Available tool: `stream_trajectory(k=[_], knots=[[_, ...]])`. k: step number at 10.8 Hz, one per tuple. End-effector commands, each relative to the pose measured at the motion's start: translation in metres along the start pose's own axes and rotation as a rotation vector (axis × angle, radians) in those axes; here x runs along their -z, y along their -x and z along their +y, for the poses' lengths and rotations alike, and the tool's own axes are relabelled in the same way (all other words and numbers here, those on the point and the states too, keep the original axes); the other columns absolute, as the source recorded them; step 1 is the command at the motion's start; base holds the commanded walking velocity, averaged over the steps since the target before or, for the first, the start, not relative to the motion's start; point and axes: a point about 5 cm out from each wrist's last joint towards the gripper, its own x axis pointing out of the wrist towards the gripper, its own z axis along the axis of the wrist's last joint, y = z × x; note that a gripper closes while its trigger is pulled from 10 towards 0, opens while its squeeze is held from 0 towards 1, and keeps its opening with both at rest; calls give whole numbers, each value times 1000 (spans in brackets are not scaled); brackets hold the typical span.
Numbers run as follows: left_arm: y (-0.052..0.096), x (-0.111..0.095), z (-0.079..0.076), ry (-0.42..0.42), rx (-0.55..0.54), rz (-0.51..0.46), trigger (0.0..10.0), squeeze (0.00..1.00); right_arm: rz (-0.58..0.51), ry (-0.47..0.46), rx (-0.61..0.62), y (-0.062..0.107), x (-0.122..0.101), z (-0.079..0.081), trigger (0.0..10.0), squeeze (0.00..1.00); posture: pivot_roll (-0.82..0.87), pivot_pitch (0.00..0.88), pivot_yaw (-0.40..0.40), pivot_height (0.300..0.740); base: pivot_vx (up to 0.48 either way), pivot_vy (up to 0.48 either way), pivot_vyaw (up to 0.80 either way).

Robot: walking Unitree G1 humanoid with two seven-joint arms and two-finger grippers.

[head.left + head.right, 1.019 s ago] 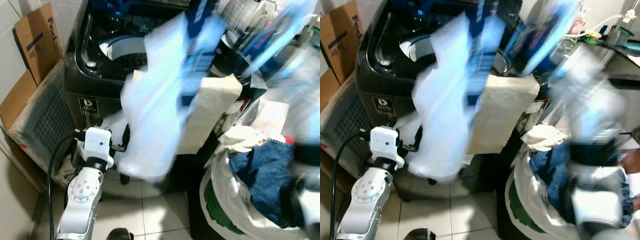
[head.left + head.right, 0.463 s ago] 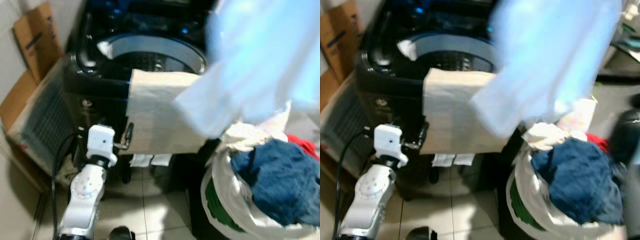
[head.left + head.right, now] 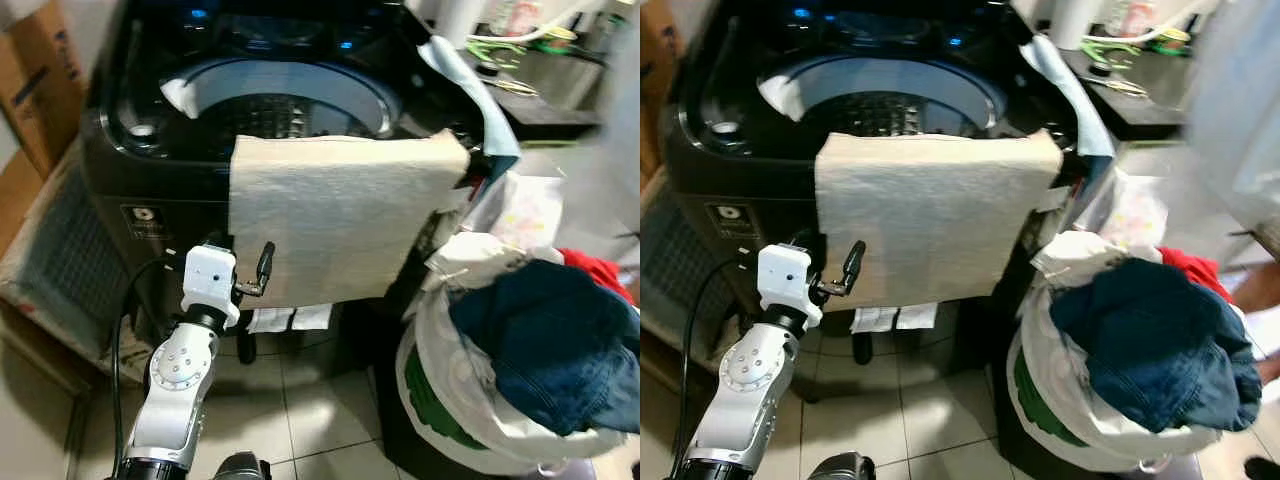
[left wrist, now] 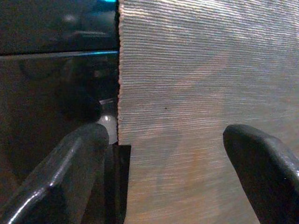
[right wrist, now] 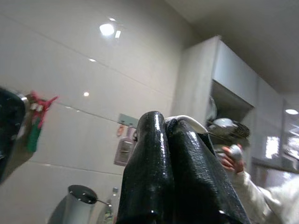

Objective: Clothes washing

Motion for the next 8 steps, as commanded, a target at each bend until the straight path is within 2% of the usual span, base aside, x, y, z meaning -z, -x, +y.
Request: stream_trajectory(k=[1, 3, 4, 5, 6, 7, 8], knots=[[0, 0, -3, 0, 9, -5, 10000, 0, -45, 23, -31, -2, -7, 6, 0, 0, 143, 0, -97, 740, 0, 0, 0], [1, 1, -2, -4, 13, -1, 10000, 0, 15, 29, -43, 0, 6, 13, 0, 0, 147, 0, -98, 740, 0, 0, 0], [0, 1, -1, -6, 12, -4, 10000, 0, 75, 7, -89, 1, 18, 30, 0, 0, 149, 0, -98, 740, 0, 0, 0], [-1, 0, -2, -7, 14, -5, 10000, 0, 99, -2, -154, 3, 24, 55, 0, 0, 154, 0, -101, 740, 0, 0, 0], [-1, 0, -3, -8, 16, -5, 10000, 0, 104, -22, -198, 4, 25, 77, 0, 0, 167, 0, -111, 740, 0, 0, 0], [0, 0, -3, -9, 12, -6, 10000, 0, 111, -36, -217, 3, 24, 89, 0, 0, 186, 0, -127, 740, 0, 0, 0], [3, -1, 1, -12, -13, -9, 10000, 0, 108, -53, -255, 1, 15, 110, 0, 0, 211, 0, -148, 740, 0, 0, 0]])
